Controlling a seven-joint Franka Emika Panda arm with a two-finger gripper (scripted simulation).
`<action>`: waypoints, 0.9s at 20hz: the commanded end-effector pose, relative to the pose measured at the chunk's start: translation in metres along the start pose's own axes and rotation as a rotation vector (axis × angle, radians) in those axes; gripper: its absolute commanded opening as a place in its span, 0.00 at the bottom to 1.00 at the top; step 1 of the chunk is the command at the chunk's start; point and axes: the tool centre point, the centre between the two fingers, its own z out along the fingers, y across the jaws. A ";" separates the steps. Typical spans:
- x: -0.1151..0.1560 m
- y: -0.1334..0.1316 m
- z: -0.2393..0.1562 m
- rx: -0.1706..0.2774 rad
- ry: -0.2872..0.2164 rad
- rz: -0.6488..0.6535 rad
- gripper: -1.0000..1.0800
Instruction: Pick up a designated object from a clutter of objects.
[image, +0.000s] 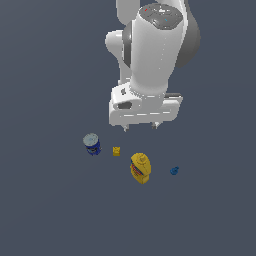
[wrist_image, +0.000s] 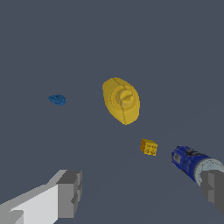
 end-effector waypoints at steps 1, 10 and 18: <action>0.012 -0.014 0.014 -0.002 0.001 -0.046 0.96; 0.056 -0.085 0.087 0.002 0.010 -0.255 0.96; 0.074 -0.140 0.143 0.017 0.019 -0.397 0.96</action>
